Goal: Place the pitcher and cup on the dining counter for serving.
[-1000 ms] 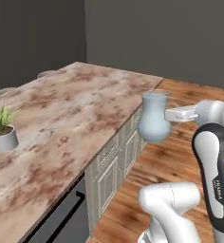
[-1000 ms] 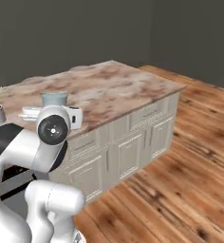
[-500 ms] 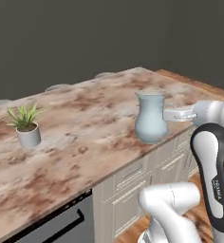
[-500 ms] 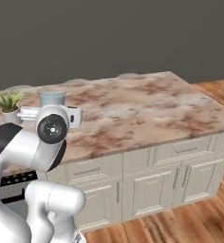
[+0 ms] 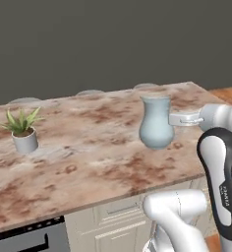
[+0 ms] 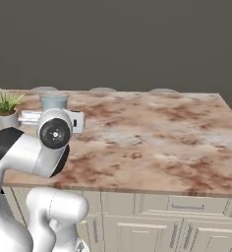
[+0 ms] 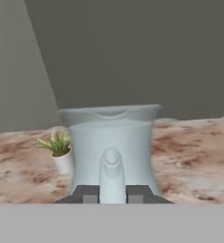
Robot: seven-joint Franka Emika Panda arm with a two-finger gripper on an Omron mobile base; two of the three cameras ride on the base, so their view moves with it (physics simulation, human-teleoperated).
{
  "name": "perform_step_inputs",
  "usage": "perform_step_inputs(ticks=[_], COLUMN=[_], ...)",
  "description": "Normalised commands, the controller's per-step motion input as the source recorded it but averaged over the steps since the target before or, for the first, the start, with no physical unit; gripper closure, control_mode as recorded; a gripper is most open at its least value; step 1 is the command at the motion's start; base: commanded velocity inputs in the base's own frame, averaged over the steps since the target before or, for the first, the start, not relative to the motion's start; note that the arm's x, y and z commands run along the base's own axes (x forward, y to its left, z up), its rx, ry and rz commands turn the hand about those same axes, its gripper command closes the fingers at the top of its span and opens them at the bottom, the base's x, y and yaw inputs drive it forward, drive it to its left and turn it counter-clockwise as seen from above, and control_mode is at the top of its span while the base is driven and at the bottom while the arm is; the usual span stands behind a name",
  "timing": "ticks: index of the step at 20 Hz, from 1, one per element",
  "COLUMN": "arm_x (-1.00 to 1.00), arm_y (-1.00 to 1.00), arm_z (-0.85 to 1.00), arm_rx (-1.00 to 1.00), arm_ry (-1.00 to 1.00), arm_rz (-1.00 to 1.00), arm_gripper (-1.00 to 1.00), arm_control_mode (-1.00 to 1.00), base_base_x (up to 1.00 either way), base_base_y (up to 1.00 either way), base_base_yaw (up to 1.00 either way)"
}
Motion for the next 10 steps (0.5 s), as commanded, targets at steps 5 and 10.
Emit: perform_step_inputs(ticks=[5,10], arm_x=[0.44,1.0], arm_y=[-0.35,-0.13], arm_z=[-0.16,-0.47], arm_rx=[0.0,0.0], arm_ry=[0.01,0.13], arm_rz=[0.39,0.6], arm_gripper=[1.0,1.0], arm_control_mode=[-1.0,-1.0], base_base_x=[0.2,0.0], base_base_y=[-0.33,0.0], base_base_yaw=[0.24,0.0])
